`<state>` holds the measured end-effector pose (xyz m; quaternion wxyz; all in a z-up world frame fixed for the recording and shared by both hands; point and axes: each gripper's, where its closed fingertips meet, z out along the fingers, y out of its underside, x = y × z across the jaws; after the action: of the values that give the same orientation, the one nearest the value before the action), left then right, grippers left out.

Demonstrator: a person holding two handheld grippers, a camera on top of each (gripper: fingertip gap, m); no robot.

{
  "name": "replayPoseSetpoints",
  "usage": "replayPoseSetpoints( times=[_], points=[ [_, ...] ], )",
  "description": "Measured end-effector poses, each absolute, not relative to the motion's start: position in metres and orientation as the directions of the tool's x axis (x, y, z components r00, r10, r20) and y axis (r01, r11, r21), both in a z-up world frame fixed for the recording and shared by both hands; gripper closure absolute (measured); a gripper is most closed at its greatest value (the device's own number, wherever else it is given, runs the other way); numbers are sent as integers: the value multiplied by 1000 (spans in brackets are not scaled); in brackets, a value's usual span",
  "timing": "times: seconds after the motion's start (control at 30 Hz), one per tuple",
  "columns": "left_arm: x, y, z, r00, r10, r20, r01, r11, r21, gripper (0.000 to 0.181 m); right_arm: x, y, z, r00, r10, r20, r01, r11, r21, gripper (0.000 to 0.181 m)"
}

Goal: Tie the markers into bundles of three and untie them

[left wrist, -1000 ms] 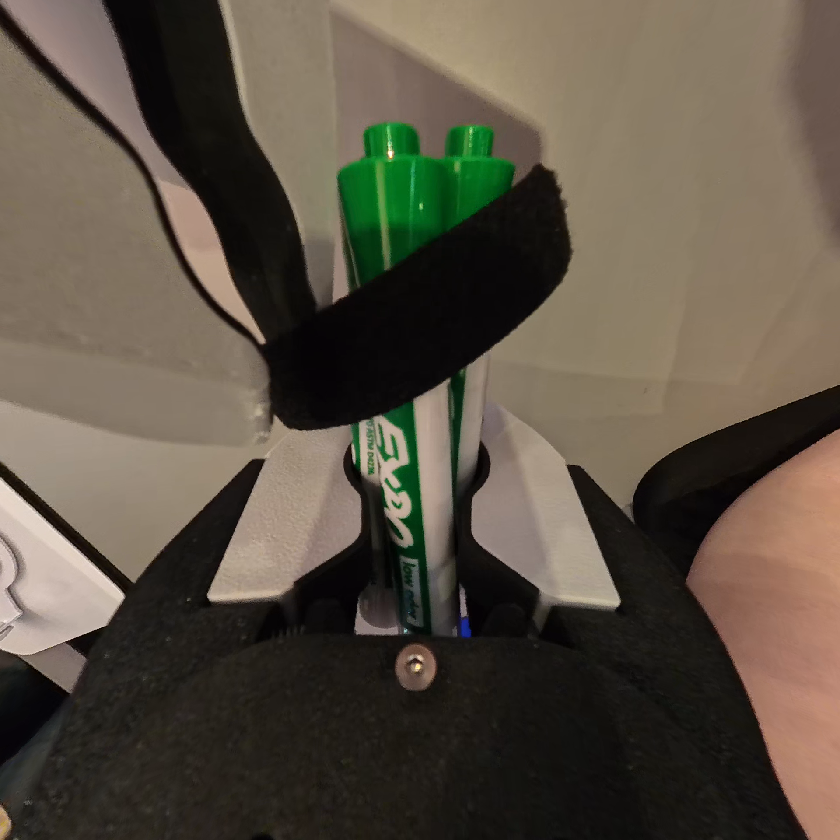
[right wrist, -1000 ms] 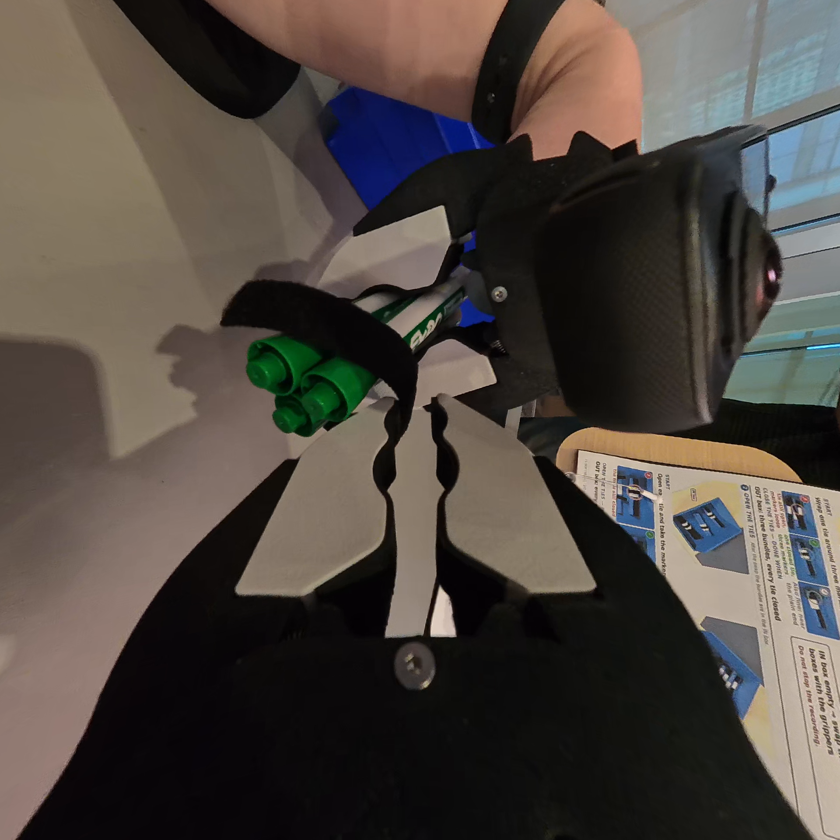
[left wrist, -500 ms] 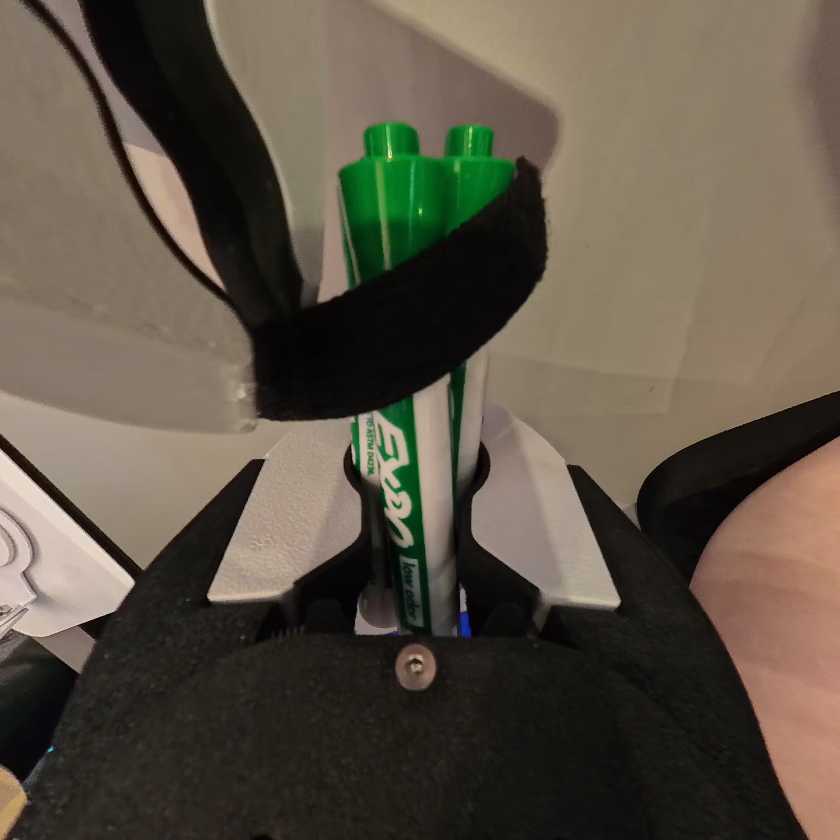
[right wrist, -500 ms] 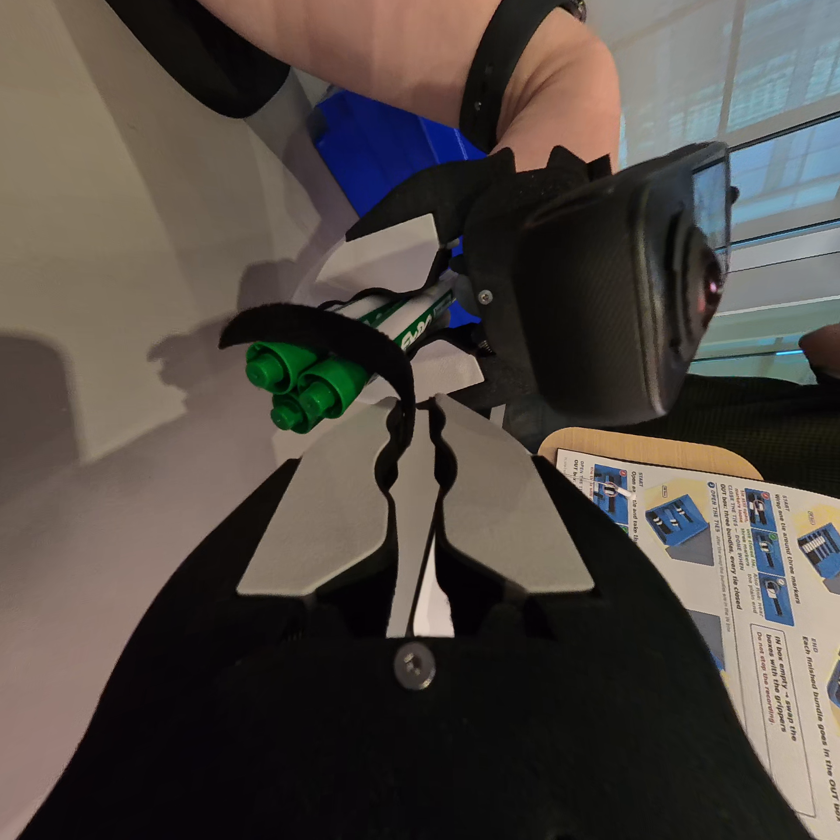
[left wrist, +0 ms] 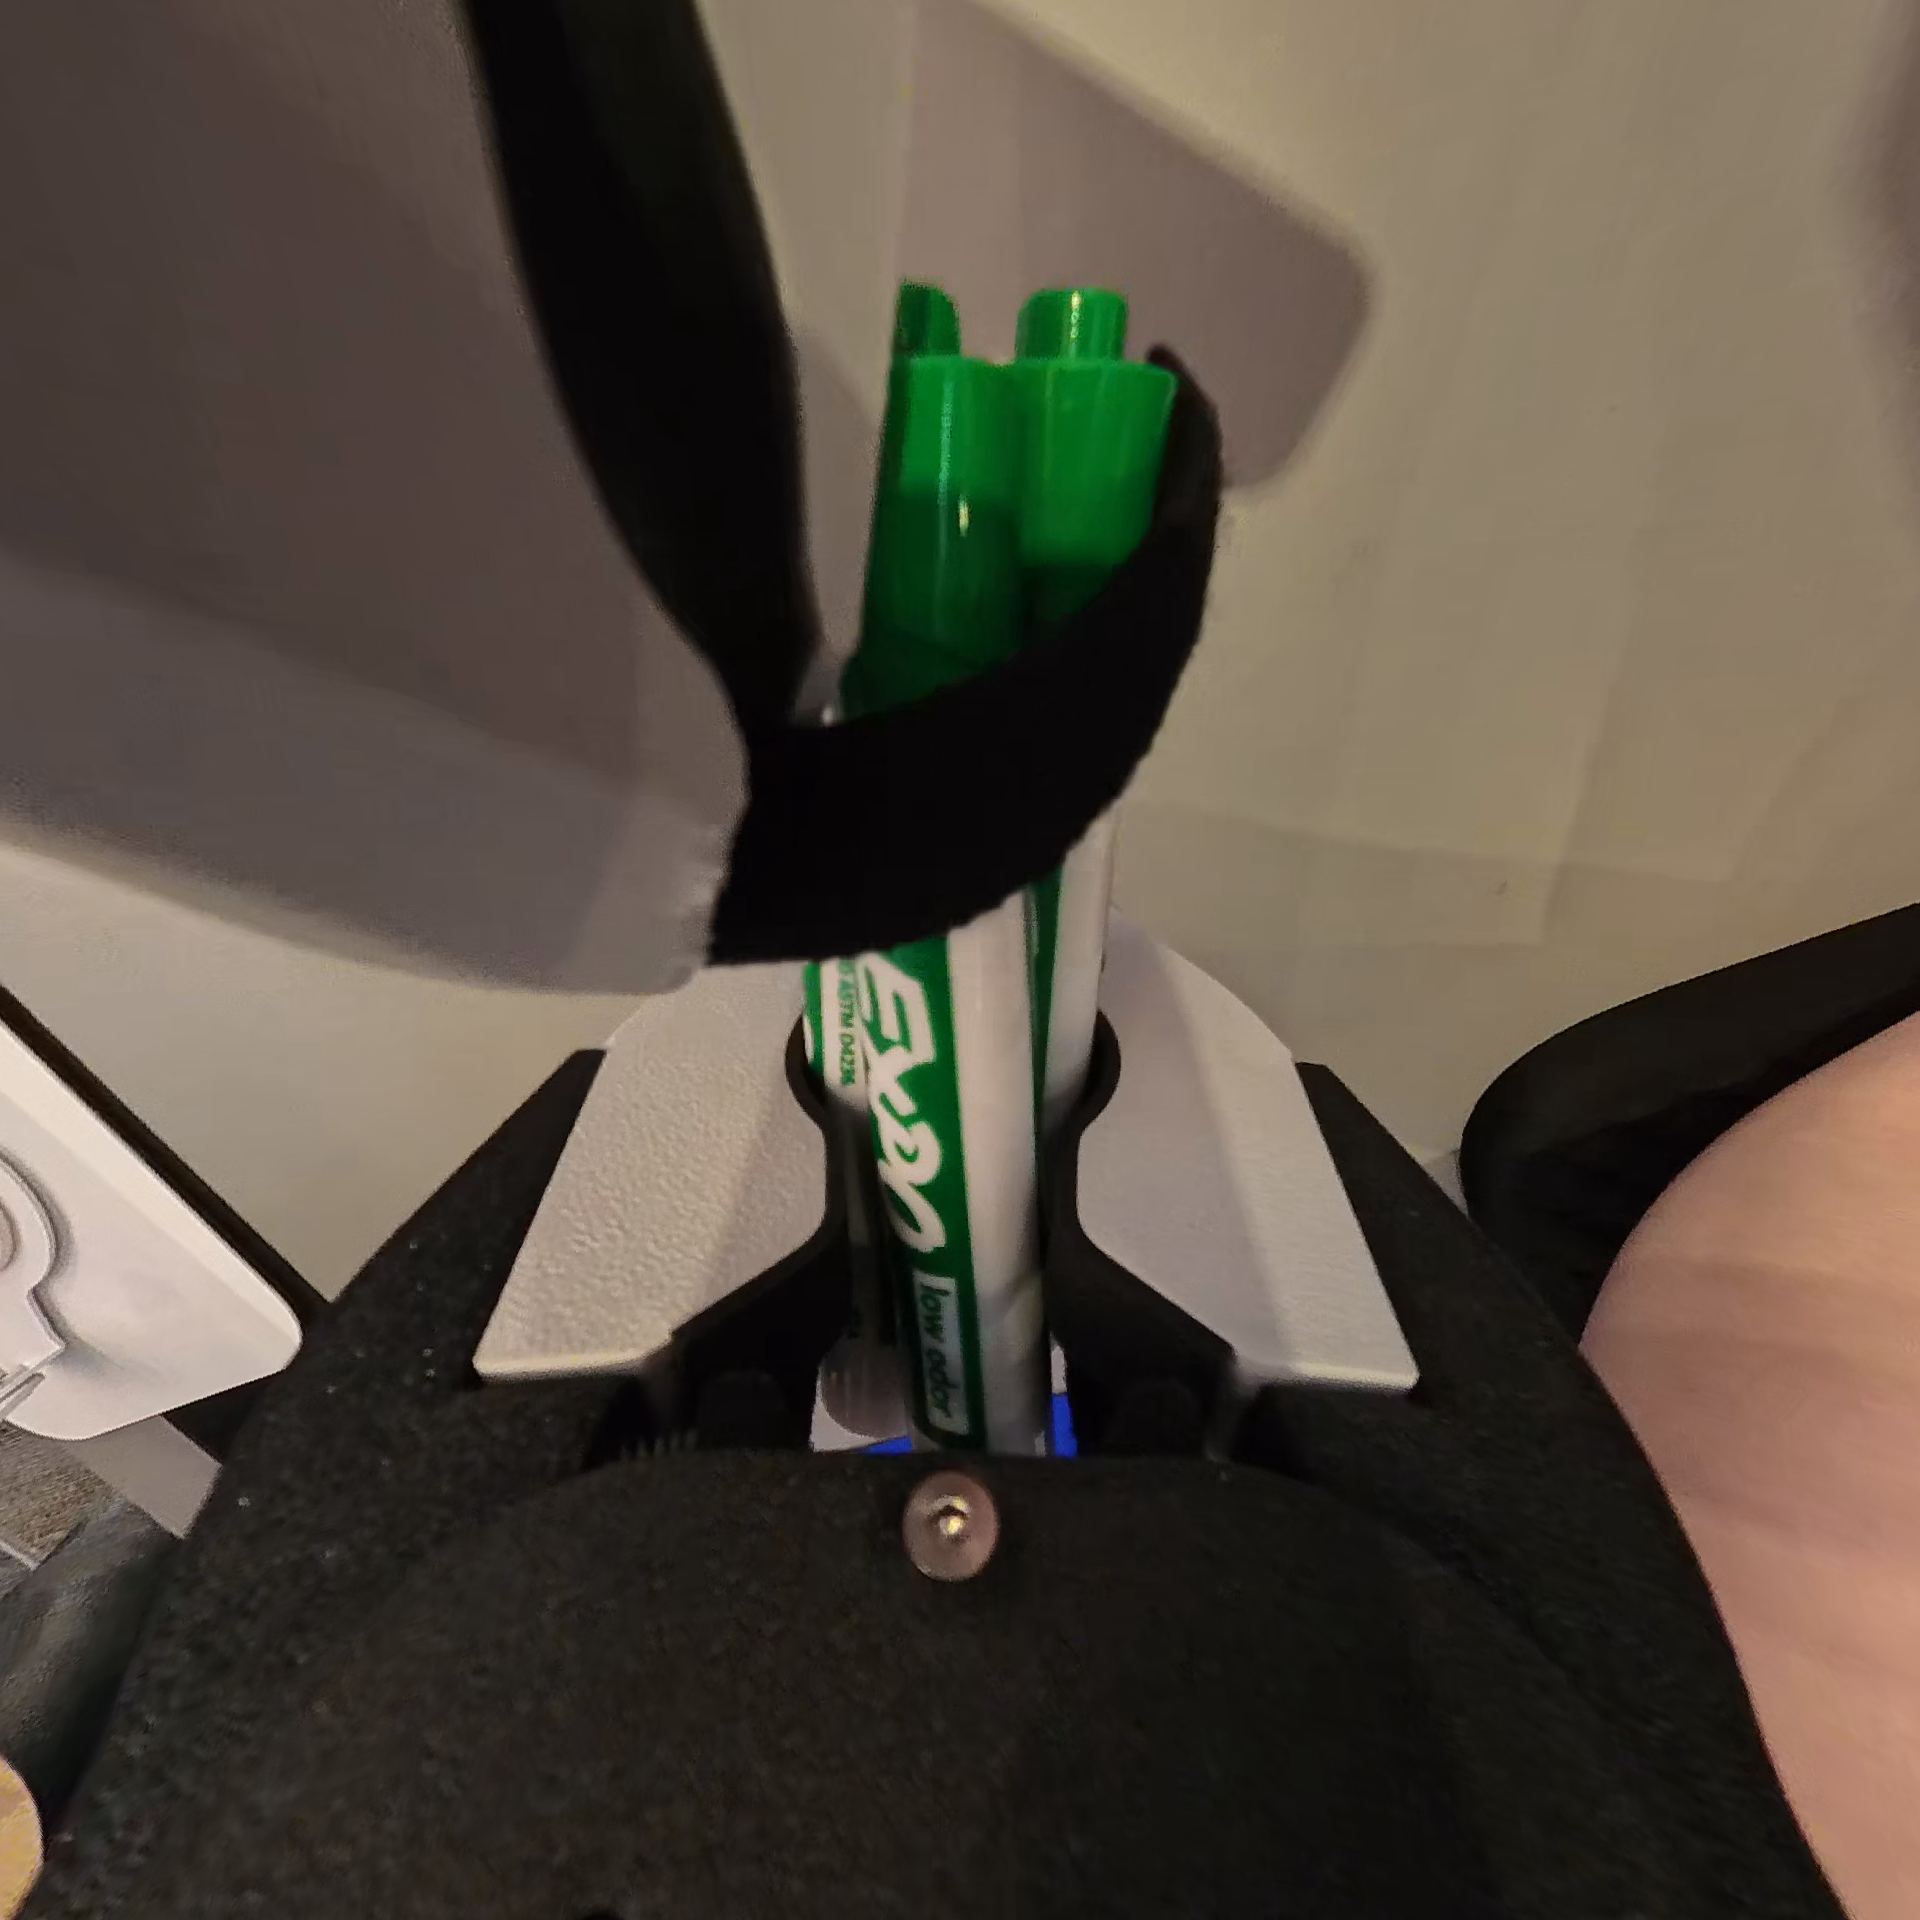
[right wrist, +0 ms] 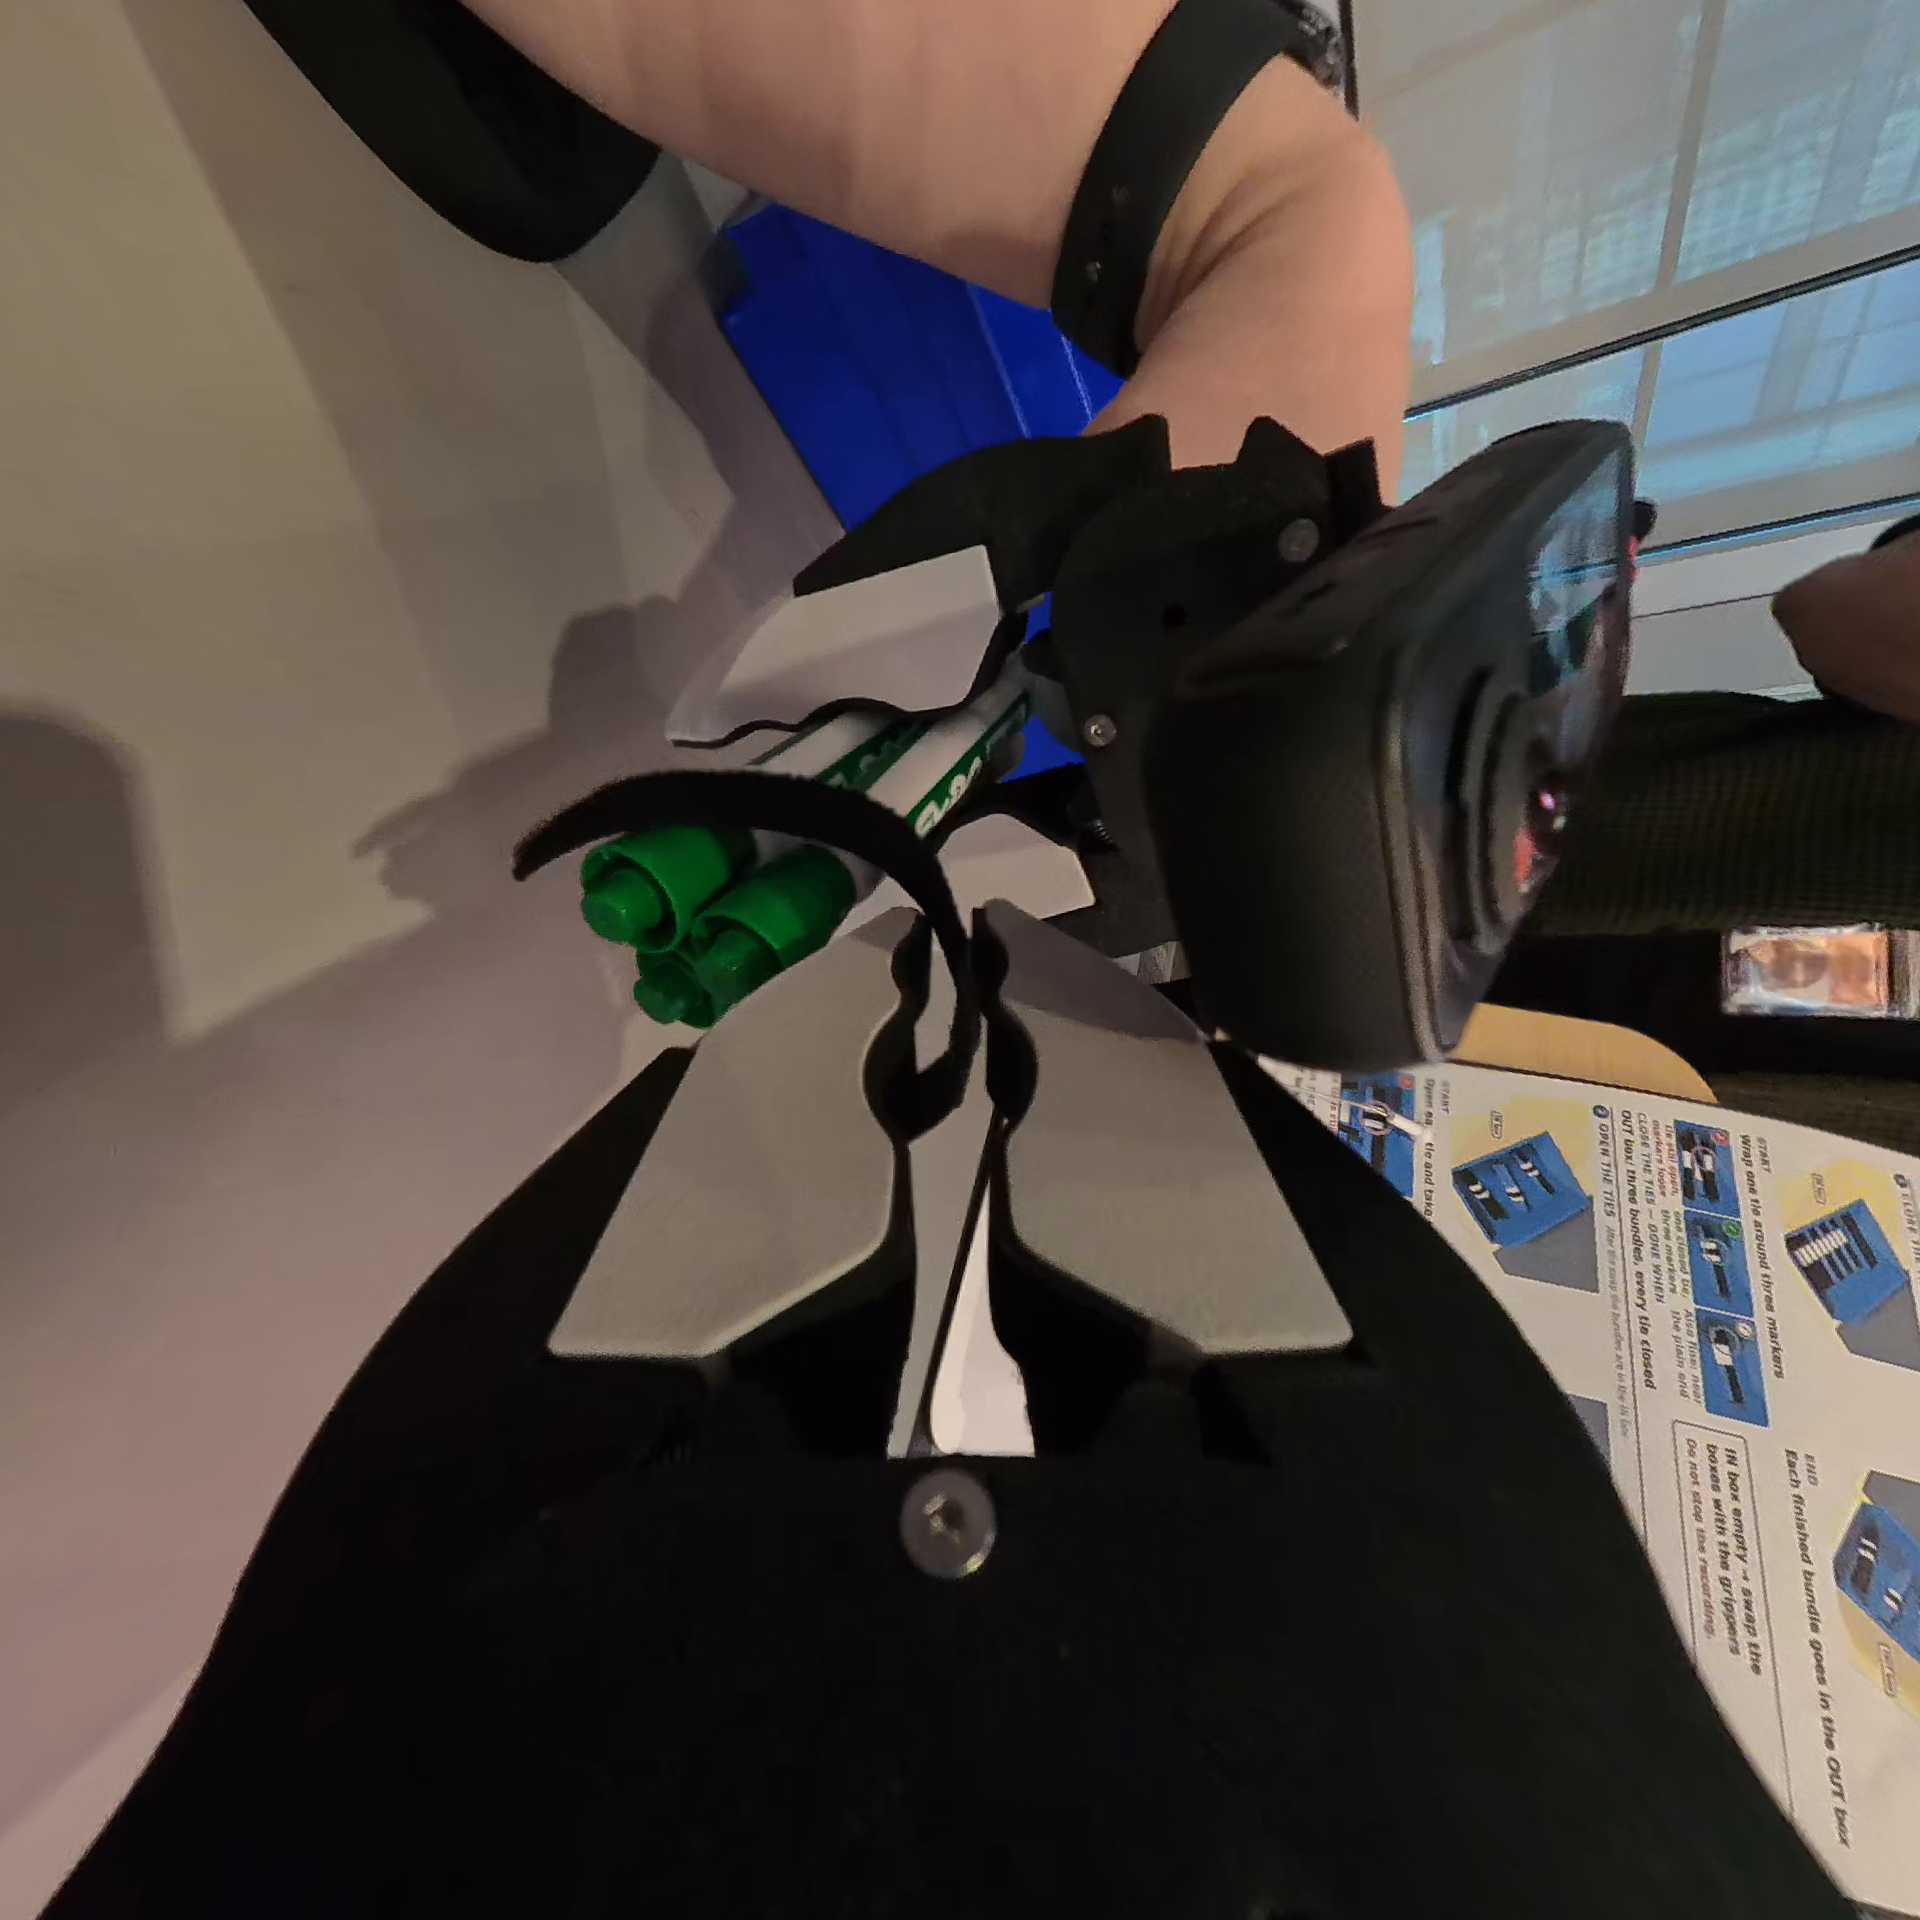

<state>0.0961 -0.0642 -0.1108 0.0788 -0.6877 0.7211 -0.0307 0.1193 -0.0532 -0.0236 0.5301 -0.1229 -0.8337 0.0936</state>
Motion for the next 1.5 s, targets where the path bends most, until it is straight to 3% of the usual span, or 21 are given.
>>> replayPoseSetpoints(
  times=[0.27,0.77,0.97,1.17,1.5],
  points=[
    [109,-70,-101,-91,-992,-84,-966,108,-233,139,131,-55,-20,-450,321,833,122,947,-299,167],
    [104,-64,-93,-63,-989,-134,-967,94,-237,139,140,-45,-12,-443,326,835,179,945,-275,164],
    [102,-59,-90,-46,-985,-164,-966,86,-243,139,141,-48,1,-405,401,822,143,915,-376,164],
    [102,-57,-92,-40,-986,-165,-971,77,-227,139,136,-49,-3,-407,393,825,150,919,-364,169],
    [99,-51,-96,-9,-985,-172,-976,47,-213,139,115,-44,-7,-361,558,748,221,830,-512,173]
  ],
)
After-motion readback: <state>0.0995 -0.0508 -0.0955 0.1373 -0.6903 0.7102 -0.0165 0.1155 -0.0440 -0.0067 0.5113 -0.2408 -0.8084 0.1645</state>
